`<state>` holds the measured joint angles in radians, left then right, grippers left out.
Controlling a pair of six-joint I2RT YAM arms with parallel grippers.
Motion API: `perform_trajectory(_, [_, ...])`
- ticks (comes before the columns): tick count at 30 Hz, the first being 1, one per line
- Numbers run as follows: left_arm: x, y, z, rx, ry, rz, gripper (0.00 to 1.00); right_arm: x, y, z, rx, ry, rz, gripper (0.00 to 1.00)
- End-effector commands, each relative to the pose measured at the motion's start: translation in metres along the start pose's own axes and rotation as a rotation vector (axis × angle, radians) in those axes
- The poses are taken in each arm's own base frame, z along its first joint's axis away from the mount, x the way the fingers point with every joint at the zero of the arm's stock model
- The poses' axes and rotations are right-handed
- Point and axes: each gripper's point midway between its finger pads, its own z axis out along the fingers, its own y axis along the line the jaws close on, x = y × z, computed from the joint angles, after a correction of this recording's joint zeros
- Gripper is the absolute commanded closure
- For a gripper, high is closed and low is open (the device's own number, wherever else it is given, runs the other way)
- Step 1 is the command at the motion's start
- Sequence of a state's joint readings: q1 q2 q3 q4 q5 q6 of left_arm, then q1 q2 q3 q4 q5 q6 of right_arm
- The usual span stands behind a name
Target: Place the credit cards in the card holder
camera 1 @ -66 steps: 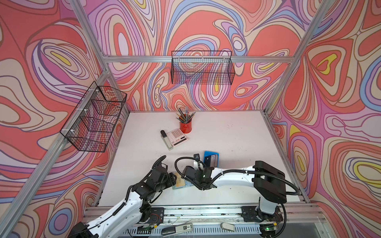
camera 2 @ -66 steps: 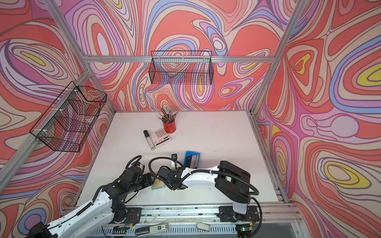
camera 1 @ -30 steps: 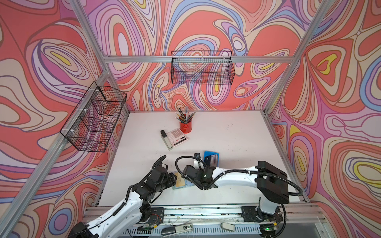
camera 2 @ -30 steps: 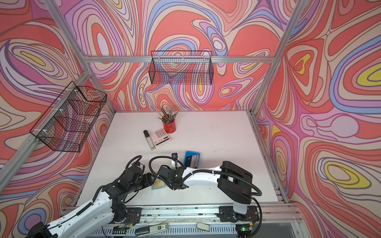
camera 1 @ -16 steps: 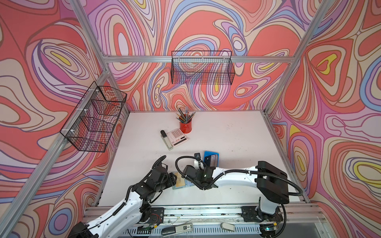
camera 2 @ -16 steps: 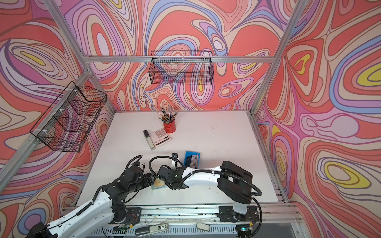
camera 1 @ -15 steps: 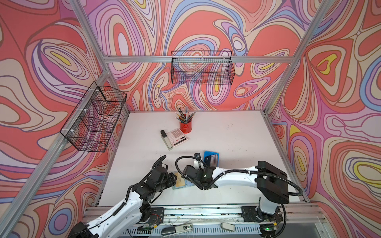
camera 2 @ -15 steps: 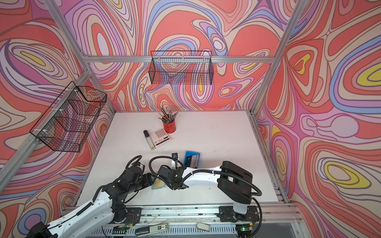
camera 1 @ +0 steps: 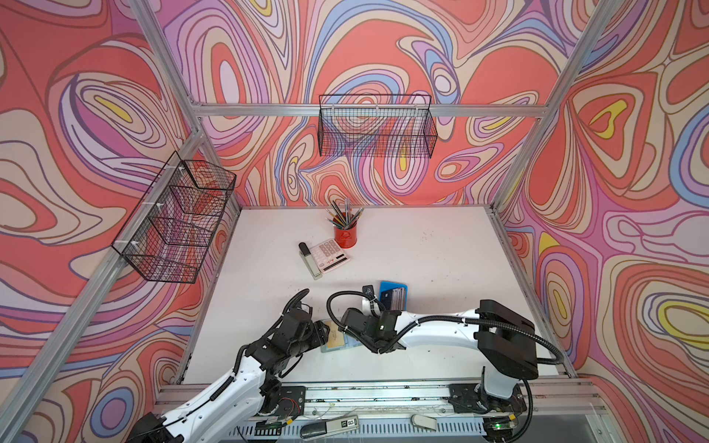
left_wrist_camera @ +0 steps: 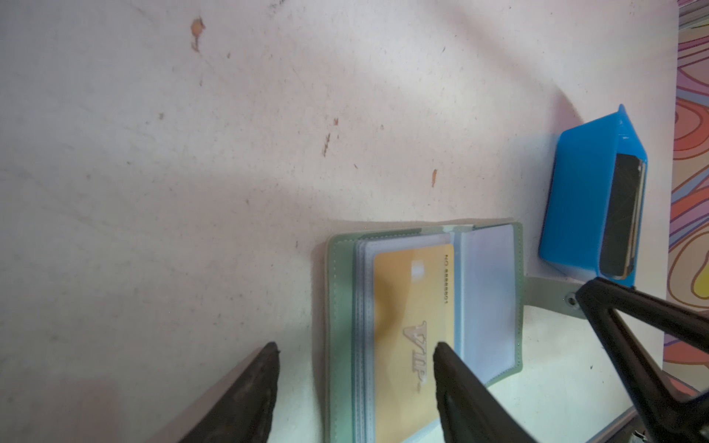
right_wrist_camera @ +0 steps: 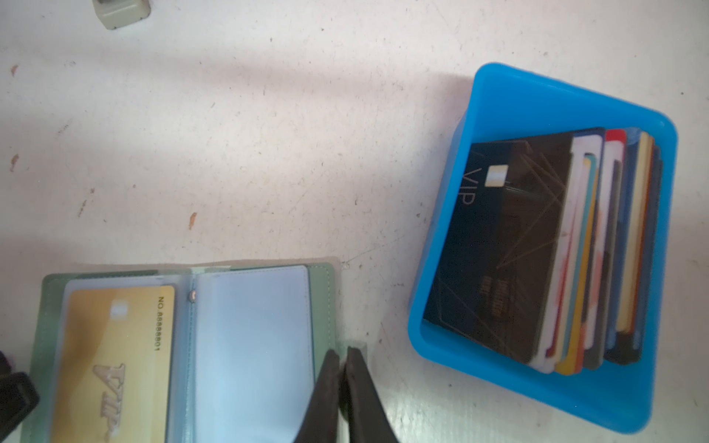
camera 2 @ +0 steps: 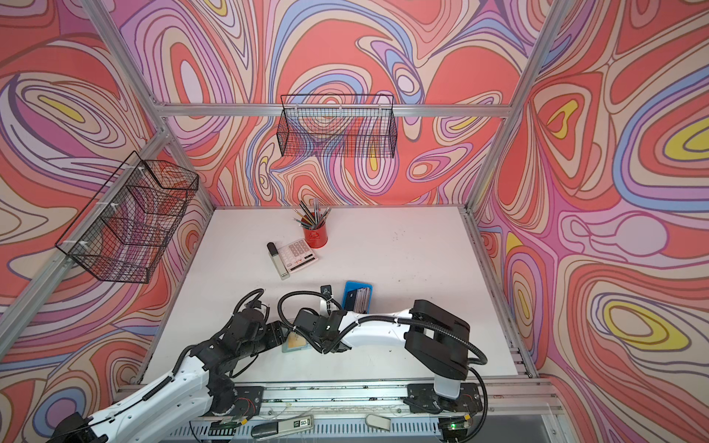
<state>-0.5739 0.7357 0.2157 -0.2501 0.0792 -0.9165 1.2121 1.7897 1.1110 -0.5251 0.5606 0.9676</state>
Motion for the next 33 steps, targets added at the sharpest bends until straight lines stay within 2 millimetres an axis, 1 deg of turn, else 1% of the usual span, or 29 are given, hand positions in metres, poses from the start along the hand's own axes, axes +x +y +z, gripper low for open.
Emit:
perform_trajectory(1, [0.0, 0.001, 0.002, 0.001, 0.001, -0.002, 0.34, 0.004, -0.007, -0.001, 0.017, 0.003, 0.01, 0.95])
perform_trajectory(8, [0.0, 0.001, 0.001, 0.002, -0.001, -0.004, 0.34, 0.007, -0.011, -0.001, 0.017, 0.006, 0.021, 1.0])
perform_trajectory(9, [0.001, 0.002, 0.001, 0.0, 0.001, -0.004, 0.34, 0.001, -0.01, -0.008, -0.003, -0.005, 0.037, 1.0])
perform_trajectory(15, [0.002, 0.005, 0.003, -0.015, 0.005, -0.014, 0.33, 0.003, -0.008, -0.01, -0.049, -0.005, 0.076, 1.0])
perform_trajectory(19, [0.003, 0.007, 0.006, -0.024, 0.011, -0.021, 0.33, 0.001, 0.001, -0.013, -0.149, -0.004, 0.134, 1.0])
perform_trajectory(24, [0.007, 0.004, 0.01, -0.015, 0.04, -0.019, 0.33, 0.0, 0.017, -0.019, -0.272, -0.012, 0.19, 1.0])
perform_trajectory(28, [0.008, -0.003, 0.012, 0.019, 0.057, -0.011, 0.33, 0.002, 0.027, -0.018, -0.338, -0.006, 0.224, 1.0])
perform_trajectory(33, [0.008, -0.017, 0.012, 0.079, 0.07, -0.004, 0.32, 0.006, 0.035, -0.013, -0.367, 0.013, 0.242, 1.0])
